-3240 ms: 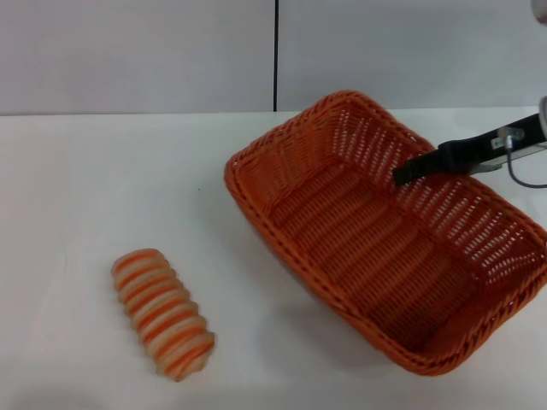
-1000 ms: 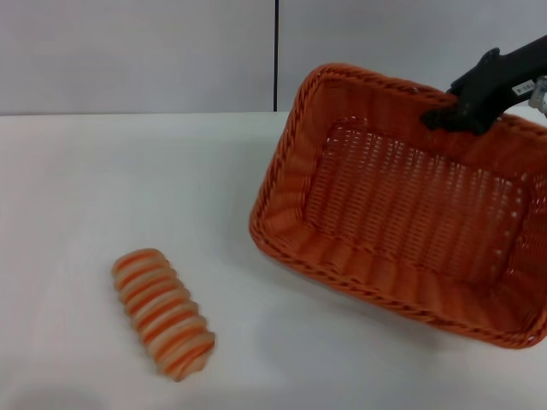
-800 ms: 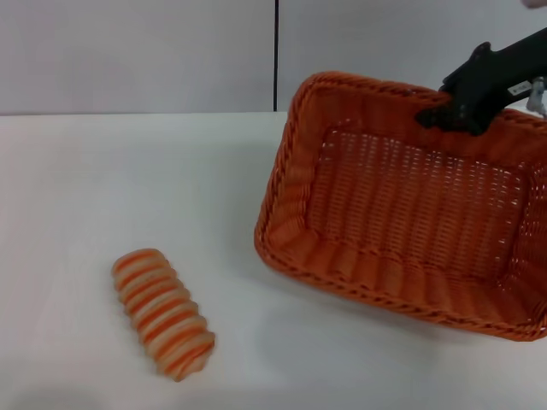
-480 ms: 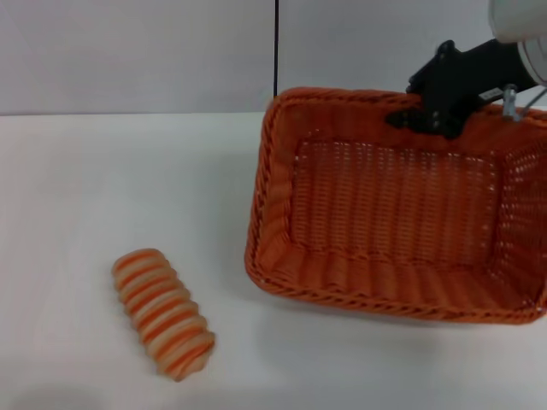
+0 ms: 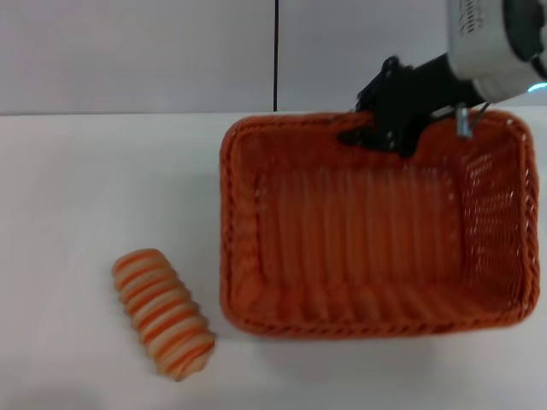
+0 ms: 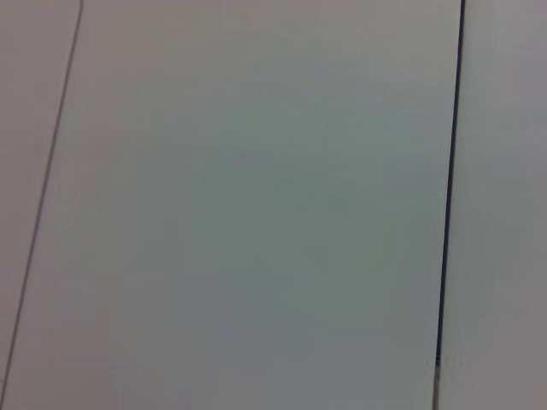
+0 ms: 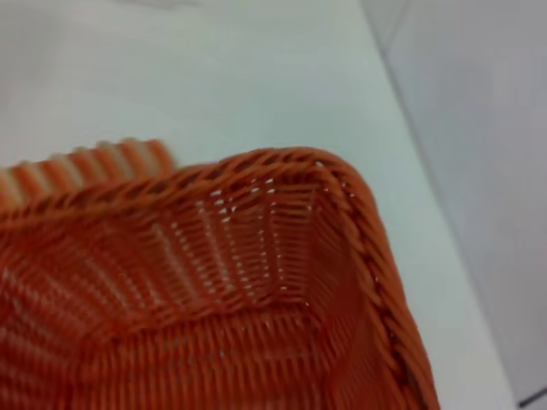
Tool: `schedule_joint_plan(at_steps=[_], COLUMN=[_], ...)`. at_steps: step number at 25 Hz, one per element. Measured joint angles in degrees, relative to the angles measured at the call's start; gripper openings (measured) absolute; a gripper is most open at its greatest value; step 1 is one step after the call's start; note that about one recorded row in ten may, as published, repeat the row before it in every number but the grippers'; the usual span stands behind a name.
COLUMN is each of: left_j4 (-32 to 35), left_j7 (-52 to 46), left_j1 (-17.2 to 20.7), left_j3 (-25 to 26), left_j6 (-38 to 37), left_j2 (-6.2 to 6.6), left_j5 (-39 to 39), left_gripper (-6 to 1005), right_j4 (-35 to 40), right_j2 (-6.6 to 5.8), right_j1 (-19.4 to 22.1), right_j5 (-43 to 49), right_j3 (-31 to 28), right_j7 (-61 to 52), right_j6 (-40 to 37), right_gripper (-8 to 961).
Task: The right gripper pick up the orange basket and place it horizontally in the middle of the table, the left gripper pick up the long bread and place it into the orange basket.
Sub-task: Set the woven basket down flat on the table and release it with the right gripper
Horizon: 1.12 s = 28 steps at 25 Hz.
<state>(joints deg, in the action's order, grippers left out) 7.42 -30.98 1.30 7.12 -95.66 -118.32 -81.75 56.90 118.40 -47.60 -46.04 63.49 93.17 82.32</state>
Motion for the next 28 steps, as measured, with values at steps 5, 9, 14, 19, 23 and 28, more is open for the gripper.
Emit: schedule_joint_plan(at_steps=[5,9,14,19,23,28], left_j4=[-0.6,-0.6,-0.7,-0.8,-1.1,-1.4], left_j7=[0.0,0.0,0.0,0.0,0.0,0.0], left_j1=[0.7,0.8,0.8,0.6,0.3,0.2], left_j3=[0.0,0.0,0.0,0.1,0.1,0.3], left_j6=[-0.2,-0.2,-0.3,-0.3,-0.3,-0.1], left_j2=[0.05,0.05,-0.03,-0.06,-0.06,-0.01], left_j5=[0.0,0.0,0.0,0.0,0.0,0.0], left_gripper=[829,828,828,827,827,827], right_j4=[-3.1,-3.2,-2.9,-2.6,-1.4,-0.7], right_j2=[0.19,0.28,0.41,0.56,0.72,0.87], right_j1=[-0.5,-0.1,0.7,1.8,2.6,3.1], right_j5=[0.1,1.0,1.5,1.4,1.3,0.7], right_j3=[5.8,9.2,9.7,13.7,17.6,20.0], right_j7=[0.2,-0.3,-0.3,-0.1,-0.2,0.1], right_j6=[-3.8,-6.3,-7.8,-10.1,-11.1,-12.4], right_gripper=[146,146,147,147,147,162])
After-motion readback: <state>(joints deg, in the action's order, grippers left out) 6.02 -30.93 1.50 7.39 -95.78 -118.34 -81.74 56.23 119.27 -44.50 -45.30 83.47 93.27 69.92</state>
